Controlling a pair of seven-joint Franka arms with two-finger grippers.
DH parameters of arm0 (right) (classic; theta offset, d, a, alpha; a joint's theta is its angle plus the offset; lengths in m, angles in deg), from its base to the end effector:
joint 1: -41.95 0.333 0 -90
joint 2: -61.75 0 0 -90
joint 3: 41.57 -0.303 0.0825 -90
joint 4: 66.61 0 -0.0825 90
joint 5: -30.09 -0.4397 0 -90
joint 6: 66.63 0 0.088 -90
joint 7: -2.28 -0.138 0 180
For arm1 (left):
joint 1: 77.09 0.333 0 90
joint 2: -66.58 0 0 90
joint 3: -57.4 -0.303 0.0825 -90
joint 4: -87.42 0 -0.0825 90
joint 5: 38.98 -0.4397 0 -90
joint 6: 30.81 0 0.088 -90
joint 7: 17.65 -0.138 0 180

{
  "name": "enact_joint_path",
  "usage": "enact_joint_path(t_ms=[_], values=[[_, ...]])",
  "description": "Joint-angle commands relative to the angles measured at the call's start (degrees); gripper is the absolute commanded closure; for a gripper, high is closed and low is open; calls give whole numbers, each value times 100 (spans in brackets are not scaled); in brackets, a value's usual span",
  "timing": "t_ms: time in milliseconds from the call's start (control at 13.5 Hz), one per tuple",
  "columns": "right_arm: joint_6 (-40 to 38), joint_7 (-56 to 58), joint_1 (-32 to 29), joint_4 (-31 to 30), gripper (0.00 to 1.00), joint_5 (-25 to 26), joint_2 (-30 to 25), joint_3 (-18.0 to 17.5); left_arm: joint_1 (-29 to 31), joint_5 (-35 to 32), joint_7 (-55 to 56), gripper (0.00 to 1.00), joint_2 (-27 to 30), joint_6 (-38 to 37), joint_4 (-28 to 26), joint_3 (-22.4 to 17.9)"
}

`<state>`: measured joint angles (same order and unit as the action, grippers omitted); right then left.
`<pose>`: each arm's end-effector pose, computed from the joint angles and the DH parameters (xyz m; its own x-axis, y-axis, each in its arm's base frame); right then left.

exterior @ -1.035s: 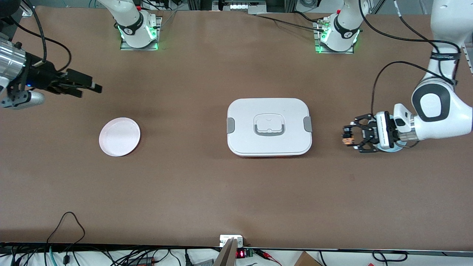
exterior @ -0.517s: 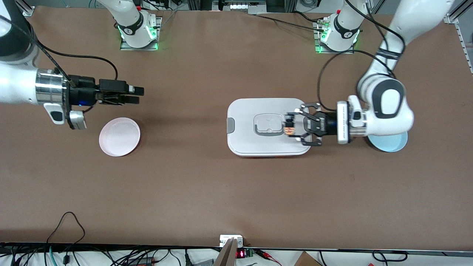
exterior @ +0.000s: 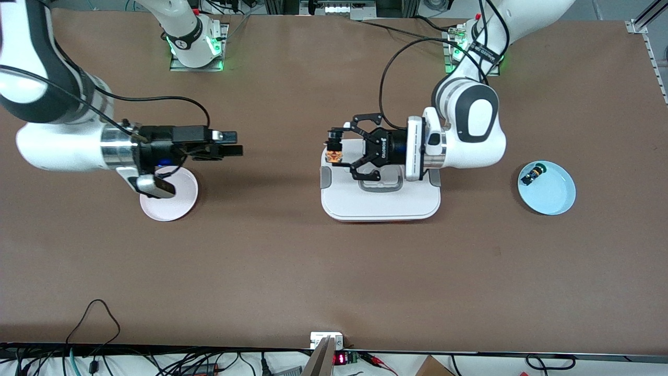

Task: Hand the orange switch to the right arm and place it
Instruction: 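Lift the orange switch with the left gripper while the right gripper approaches, then close the right gripper on the orange switch held by the left gripper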

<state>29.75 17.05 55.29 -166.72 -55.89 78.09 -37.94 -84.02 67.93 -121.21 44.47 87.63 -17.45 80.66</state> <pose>0.6507 0.2437 0.4229 0.9786 0.0759 -0.1914 -0.1790 -0.1462 -0.9729 0.5959 -0.4105 0.3483 0.4889 0.0844 0.8683 -0.8698 -0.0295 0.4926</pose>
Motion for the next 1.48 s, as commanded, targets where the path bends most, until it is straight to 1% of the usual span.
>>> enact_joint_path(t_ms=[0, 74, 222, 296, 443, 591, 739, 961, 1183, 1404], values=[[47, 124, 142, -70, 0, -296, 141, 25, -36, 497, 152, 100, 58, 494, 230, 327], [47, 97, 159, -87, 0, -383, 229, -28, -45, 629, 169, 100, 49, 618, 265, 432], [56, 27, 177, -332, 0, -952, 317, -107, -54, 736, 300, 100, 31, 811, 476, 521], [65, 9, 177, -360, 0, -1059, 361, -151, -89, 718, 406, 100, 40, 891, 477, 539], [152, -733, 177, -316, 0, -1096, 370, -186, -133, 700, 468, 100, 31, 918, 485, 539], [371, -1369, 177, -246, 0, -1105, 318, -344, -151, 622, 381, 100, 22, 927, 485, 539], [486, -1537, 221, -254, 0, -1122, 309, -432, -151, 411, 232, 100, -21, 996, 494, 539], [592, -1853, 265, -246, 0, -1113, 247, -581, -151, 419, -190, 100, -118, 1014, 503, 530], [601, -2134, 388, -246, 0, -1113, 238, -591, -151, 410, -208, 100, -145, 1023, 582, 530], [610, -2135, 432, -246, 0, -1113, 238, -591, -151, 419, -208, 100, -171, 1023, 600, 530]])
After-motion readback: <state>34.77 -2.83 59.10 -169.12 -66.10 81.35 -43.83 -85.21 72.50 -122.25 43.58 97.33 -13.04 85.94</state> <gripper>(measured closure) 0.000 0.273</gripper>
